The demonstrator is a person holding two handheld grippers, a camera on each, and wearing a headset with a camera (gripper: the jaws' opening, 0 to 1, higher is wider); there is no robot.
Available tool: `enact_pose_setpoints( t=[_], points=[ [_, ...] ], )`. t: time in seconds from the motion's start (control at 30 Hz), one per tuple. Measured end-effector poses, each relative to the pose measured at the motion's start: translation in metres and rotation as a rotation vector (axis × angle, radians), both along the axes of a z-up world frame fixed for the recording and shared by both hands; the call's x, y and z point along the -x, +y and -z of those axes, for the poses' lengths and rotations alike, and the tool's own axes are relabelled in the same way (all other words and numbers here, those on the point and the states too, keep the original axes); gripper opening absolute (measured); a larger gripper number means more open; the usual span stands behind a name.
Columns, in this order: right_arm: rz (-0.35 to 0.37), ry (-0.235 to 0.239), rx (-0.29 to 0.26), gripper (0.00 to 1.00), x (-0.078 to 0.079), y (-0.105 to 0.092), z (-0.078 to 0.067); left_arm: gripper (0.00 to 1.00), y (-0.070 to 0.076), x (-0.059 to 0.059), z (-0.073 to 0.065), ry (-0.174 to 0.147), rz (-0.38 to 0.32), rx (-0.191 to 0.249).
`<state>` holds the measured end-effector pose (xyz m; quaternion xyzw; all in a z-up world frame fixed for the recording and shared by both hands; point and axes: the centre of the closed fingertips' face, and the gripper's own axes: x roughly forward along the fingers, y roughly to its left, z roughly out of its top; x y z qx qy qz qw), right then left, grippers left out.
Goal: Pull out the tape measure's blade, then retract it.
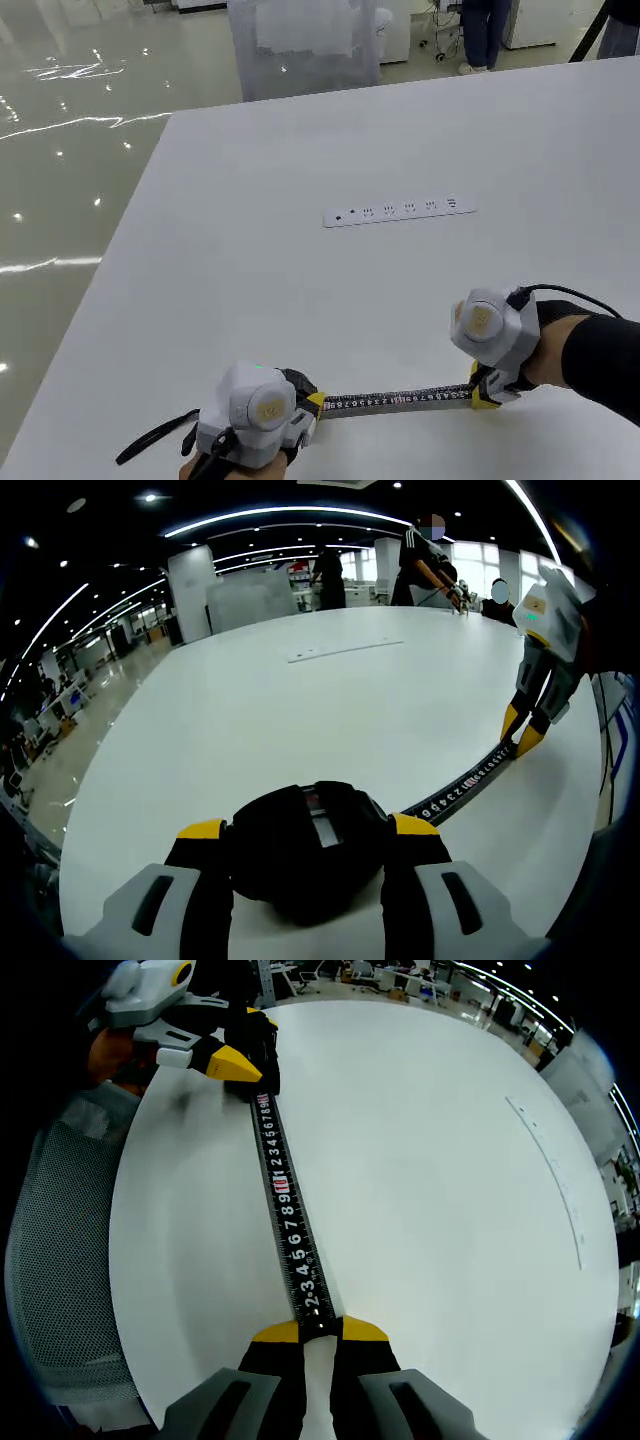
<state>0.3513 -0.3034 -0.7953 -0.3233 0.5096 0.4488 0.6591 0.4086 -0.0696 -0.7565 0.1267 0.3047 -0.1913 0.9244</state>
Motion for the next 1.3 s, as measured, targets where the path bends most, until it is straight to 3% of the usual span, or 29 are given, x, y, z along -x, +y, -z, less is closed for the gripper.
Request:
enact_pose_setpoints(
  t=[0.7,0.93,1.1,1.3],
  points=[
    [0.003,-0.003,0.000,0.02,0.000,0.005,0.000,0.55,-0.001,-0.001,0.000,0.006,-0.006,0.003],
    [0.012,0.007,0.008,0.03,-0.001,0.008,0.000,0.55,-0.002,-0.001,0.001,0.014,0.020,-0.029],
    [0.014,0.005,0.001,0.03,-0.001,0.010,0.000,0.55,-0.003,-0.001,0.003,-0.007,0.054,-0.060],
    [0.011,0.003,-0.002,0.03,-0.001,0.012,0.000,0.55,-0.003,-0.003,0.002,0.000,0.040,-0.043]
  ],
)
